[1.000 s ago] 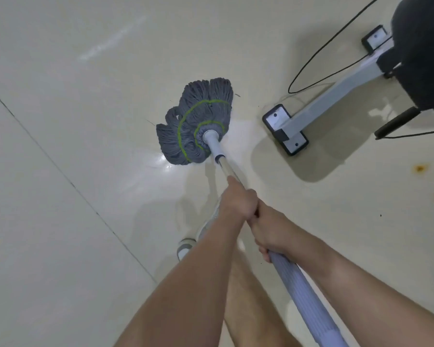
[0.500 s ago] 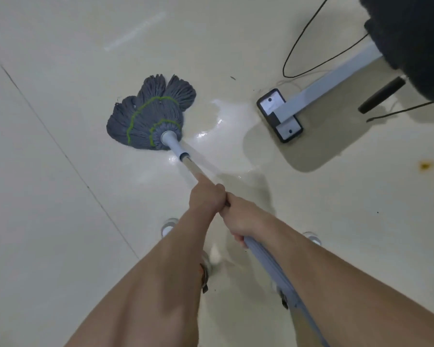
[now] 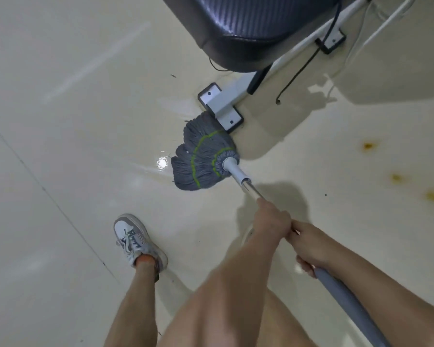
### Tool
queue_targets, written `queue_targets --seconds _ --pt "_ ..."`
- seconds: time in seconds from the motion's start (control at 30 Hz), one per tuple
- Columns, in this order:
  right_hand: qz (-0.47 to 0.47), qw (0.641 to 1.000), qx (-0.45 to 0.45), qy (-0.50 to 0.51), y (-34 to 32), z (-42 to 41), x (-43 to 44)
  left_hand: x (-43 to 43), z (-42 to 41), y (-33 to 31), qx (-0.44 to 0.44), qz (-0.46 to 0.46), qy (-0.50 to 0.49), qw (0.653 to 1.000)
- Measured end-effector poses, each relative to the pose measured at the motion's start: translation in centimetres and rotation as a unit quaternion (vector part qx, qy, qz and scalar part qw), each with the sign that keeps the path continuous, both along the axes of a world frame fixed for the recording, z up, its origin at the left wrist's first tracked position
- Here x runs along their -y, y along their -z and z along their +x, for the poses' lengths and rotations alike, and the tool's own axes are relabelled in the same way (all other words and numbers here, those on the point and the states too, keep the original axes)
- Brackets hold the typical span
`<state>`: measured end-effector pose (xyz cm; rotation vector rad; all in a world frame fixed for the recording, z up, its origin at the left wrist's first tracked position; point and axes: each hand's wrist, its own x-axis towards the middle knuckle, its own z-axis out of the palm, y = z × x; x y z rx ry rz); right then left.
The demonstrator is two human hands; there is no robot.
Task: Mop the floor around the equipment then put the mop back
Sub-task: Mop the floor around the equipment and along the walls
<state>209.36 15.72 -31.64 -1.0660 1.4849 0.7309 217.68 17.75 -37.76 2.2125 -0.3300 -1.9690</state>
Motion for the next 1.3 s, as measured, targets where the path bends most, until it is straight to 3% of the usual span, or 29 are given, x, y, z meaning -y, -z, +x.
queue_targets --seconds 0.2,0.43,0.53,0.6,0.83,0.93,1.1,1.3 --pt "-0.041 0.984 0.106 -0.136 4.6 5.7 2.6 1.1 5.7 3.7 0.098 -0.056 -0.153 0.982" --pt "0.088 0.980 0.160 0.079 8.0 11.4 4.5 1.0 12.5 6.4 0.121 -0.093 -0.234 0.960" --pt "-0.014 0.987 0.141 -0.069 7.9 6.7 2.9 0.6 8.4 7.1 0.136 -0.048 -0.184 0.972" --pt "-0.093 0.970 0.124 -0.186 6.8 2.8 2.2 0.5 4.3 5.9 0.127 -0.028 -0.148 0.980" --pt "-0.024 0.975 0.020 -0.219 1.9 -5.1 1.5 -0.1 -6.1 1.0 0.060 0.053 -0.115 0.990" --pt "-0.011 0.956 0.009 -0.293 0.2 -3.5 0.8 -2.2 -5.0 0.4 0.043 0.071 -0.169 0.982" --pt "-0.015 0.874 0.054 -0.482 0.2 1.1 -3.3 -7.9 -1.8 1.9 0.065 0.064 -0.292 0.952" --pt "-0.022 0.833 0.076 -0.547 2.9 2.3 -11.3 -16.2 -1.2 2.9 0.106 0.082 -0.414 0.900"
